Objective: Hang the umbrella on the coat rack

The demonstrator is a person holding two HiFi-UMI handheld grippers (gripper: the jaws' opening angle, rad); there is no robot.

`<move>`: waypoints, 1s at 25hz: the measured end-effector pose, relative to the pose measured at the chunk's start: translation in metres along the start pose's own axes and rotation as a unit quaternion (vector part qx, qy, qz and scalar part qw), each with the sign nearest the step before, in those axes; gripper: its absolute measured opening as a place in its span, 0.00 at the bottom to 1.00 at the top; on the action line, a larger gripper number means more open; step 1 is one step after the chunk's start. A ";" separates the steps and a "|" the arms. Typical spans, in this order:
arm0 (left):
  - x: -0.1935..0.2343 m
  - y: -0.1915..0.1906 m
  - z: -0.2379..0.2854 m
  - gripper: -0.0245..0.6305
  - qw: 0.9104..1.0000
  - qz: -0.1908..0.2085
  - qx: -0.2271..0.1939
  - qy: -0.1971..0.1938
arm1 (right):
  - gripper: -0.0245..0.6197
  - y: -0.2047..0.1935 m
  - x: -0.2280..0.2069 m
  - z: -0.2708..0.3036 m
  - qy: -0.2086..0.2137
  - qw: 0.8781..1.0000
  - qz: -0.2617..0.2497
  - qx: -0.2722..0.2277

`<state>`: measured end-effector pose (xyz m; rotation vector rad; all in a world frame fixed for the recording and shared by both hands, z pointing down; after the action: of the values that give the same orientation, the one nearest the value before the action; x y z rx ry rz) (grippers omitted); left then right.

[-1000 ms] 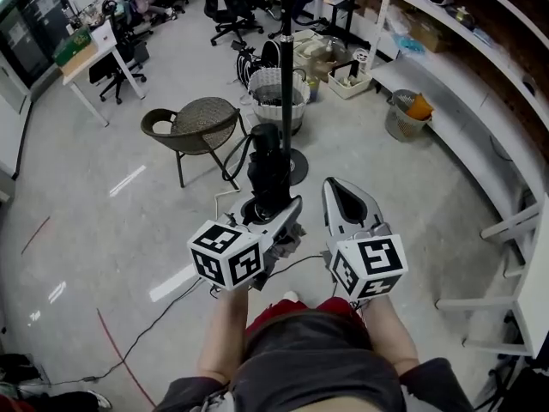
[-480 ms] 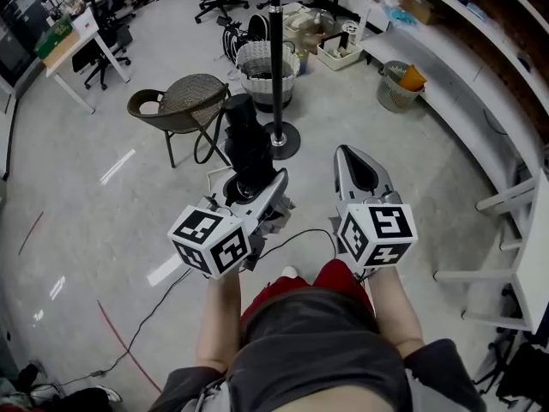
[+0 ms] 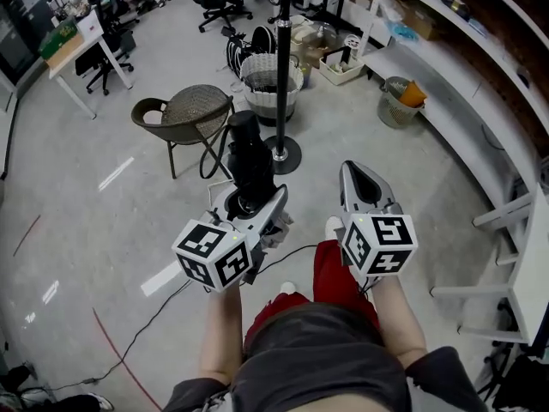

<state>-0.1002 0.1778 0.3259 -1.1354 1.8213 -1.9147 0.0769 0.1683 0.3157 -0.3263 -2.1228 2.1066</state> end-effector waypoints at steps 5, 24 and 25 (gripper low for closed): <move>0.008 0.002 0.000 0.37 1.000 -0.012 -0.009 0.011 | 0.07 -0.002 0.007 0.019 0.016 1.000 0.002 -0.001; 0.067 0.011 0.127 0.37 0.999 0.038 0.036 0.008 | 0.07 -0.018 -0.057 0.137 0.040 0.999 0.033 -0.013; 0.073 0.011 0.138 0.37 0.999 0.036 0.039 0.008 | 0.07 -0.019 -0.064 0.147 0.039 0.999 0.035 -0.012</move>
<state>-0.0576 0.0270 0.3284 -1.0178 1.7535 -1.9411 0.1016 0.0106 0.3357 -0.4833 -2.1241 2.0710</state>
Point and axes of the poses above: the fingertips, and each gripper's own axes: z forward along the fingers, x to its left, y out of its top, the point moved 4 cm from there along -z, backward along the fingers, and after that the axes turned 13 degrees about -x, right-handed, at the moved point
